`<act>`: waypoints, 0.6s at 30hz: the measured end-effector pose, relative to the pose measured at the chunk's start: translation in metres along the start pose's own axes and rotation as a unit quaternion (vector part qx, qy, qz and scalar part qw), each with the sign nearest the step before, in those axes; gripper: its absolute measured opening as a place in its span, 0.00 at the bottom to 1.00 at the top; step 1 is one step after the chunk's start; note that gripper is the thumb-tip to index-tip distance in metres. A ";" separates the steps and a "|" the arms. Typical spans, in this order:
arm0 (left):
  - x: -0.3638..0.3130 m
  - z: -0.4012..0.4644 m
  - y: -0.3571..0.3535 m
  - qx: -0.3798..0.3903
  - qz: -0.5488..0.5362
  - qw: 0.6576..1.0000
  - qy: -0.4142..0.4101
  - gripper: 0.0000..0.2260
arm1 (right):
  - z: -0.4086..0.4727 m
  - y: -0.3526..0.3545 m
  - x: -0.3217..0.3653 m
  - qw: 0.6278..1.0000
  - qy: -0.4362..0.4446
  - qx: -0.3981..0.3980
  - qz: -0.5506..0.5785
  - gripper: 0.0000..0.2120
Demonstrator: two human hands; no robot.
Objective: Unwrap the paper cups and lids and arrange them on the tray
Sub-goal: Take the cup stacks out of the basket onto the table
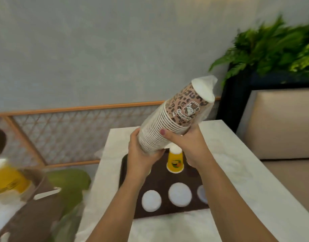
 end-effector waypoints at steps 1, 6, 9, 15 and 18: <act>0.000 -0.001 -0.025 0.019 -0.002 1.000 -0.001 0.36 | 0.000 0.023 -0.002 1.000 -0.003 -0.013 -0.007 0.38; 0.020 -0.002 -0.138 0.095 0.016 0.995 0.014 0.34 | 0.005 0.126 -0.019 0.995 -0.020 -0.086 -0.052 0.42; 0.044 0.002 -0.195 0.135 0.049 0.989 0.039 0.35 | 0.012 0.175 -0.033 0.991 -0.034 -0.111 -0.068 0.45; 0.090 0.024 -0.281 0.198 0.110 0.970 0.088 0.37 | 0.041 0.244 -0.073 0.981 -0.060 -0.146 -0.111 0.45; 0.114 0.035 -0.311 0.213 0.128 0.963 0.103 0.35 | 0.060 0.264 -0.098 0.976 -0.069 -0.152 -0.139 0.37</act>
Point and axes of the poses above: each hand's wrist, its own z-axis towards the middle knuckle, its own y-axis out of the back of the hand, x = y × z, the point moved 6 cm from there along z, towards the middle knuckle, and after that the axes turned 2 degrees about -y, right-handed, at the moved point
